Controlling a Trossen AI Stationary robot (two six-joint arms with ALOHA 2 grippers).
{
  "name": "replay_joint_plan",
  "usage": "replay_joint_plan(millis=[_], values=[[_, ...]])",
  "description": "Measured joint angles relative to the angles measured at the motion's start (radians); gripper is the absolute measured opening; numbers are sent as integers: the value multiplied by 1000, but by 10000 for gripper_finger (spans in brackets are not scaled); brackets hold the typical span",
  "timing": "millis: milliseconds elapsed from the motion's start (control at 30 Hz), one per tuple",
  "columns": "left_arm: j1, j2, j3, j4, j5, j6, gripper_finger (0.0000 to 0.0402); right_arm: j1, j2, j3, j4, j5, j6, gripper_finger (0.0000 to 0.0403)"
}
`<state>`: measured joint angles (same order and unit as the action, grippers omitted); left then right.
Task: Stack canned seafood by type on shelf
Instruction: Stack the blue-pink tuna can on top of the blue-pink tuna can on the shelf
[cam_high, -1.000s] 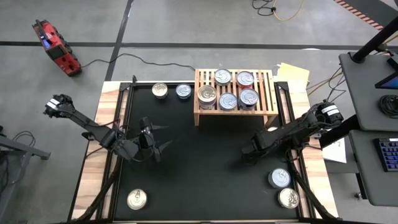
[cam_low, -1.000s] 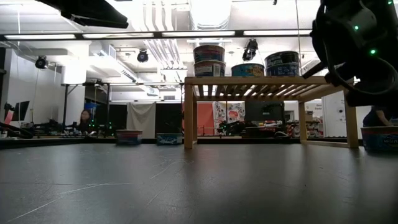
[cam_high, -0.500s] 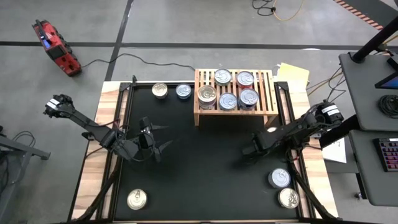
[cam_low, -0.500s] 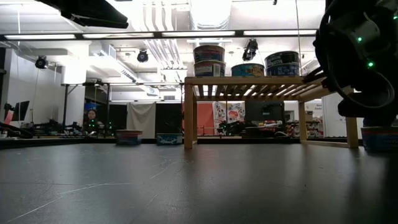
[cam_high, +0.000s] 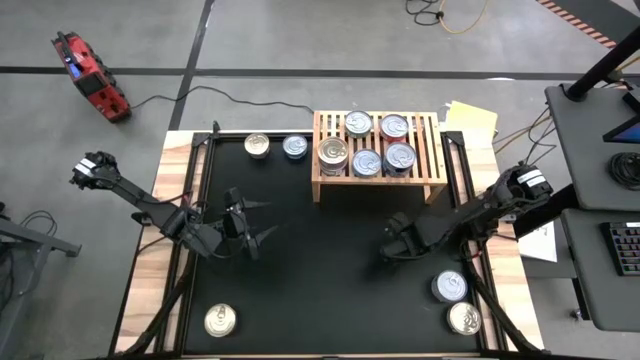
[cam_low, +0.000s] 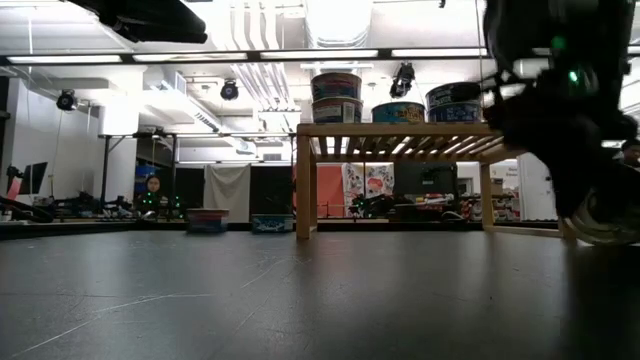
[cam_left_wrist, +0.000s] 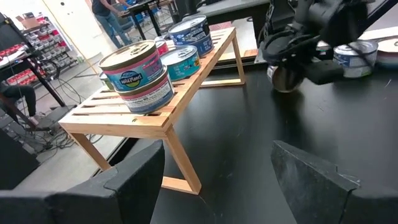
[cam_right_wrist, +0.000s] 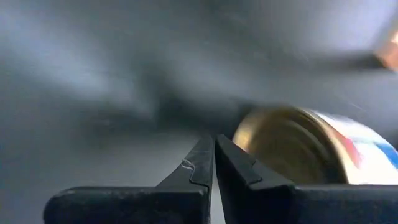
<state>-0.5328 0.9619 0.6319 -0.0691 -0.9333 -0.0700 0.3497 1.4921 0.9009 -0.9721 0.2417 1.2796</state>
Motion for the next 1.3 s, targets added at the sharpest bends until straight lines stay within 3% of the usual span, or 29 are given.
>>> replay_joint_plan(millis=[233, 433, 600, 833, 1033, 1300], values=[[0, 0, 0, 13, 0, -2, 276, 68, 0, 162, -22, 179, -18, 9], [0, 0, 0, 13, 23, -38, 276, 120, -2, 285, -207, 121, 117, 14], [0, 0, 0, 17, 87, -44, 276, 143, -6, 331, -390, 55, 191, 48], [0, 0, 0, 17, 87, -45, 276, 143, -59, 297, -414, -40, 214, 144], [0, 0, 0, 17, 87, -45, 276, 143, -140, 203, -446, -60, 300, 233], [0, 0, 0, 17, 87, -44, 276, 143, -234, 33, -344, -112, 352, 285]])
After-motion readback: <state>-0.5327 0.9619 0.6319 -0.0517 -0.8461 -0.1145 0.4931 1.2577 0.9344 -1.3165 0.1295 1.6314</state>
